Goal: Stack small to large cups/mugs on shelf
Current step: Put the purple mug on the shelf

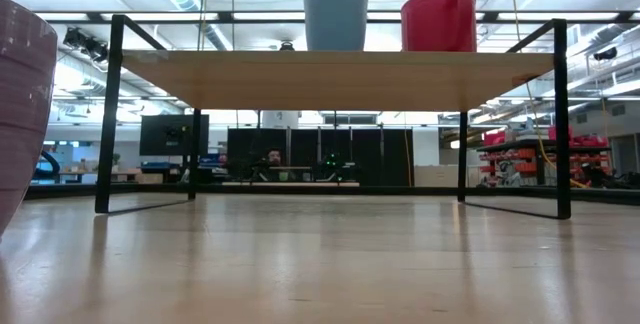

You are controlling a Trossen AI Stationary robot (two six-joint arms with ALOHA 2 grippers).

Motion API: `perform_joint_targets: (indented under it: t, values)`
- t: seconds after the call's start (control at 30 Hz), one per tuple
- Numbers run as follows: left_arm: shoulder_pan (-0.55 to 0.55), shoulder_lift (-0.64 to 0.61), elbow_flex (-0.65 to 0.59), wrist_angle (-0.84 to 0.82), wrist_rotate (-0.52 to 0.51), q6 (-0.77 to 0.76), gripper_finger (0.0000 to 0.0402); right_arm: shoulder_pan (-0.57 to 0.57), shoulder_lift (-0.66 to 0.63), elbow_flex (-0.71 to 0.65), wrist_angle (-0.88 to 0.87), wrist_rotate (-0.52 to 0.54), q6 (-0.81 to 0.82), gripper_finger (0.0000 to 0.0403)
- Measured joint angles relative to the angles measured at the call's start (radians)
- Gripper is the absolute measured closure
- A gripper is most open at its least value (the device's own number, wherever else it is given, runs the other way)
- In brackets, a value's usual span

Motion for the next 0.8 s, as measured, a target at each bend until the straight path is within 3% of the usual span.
perform_joint_targets:
  t: [0.17,0.33,0.53,0.63,0.8]
  values:
    - [-0.059,0.000,0.000,0.009,0.007,-0.043,0.0354,0.000,0.000,0.000,0.000,0.000,0.010,0.0341]
    - [-0.082,0.001,0.000,0.104,0.007,0.044,0.0358,-0.009,0.000,0.000,0.000,0.000,0.090,0.0341]
    - [-0.117,0.001,0.000,0.118,0.163,0.170,0.0352,-0.057,0.000,0.000,0.016,0.007,0.133,0.0341]
    - [-0.145,0.017,0.000,0.064,0.170,0.185,0.0350,-0.096,0.000,0.000,0.050,0.008,0.134,0.0341]
    - [-0.214,0.078,0.000,-0.120,0.107,0.049,0.0355,-0.157,0.000,0.001,0.144,0.008,0.097,0.0341]
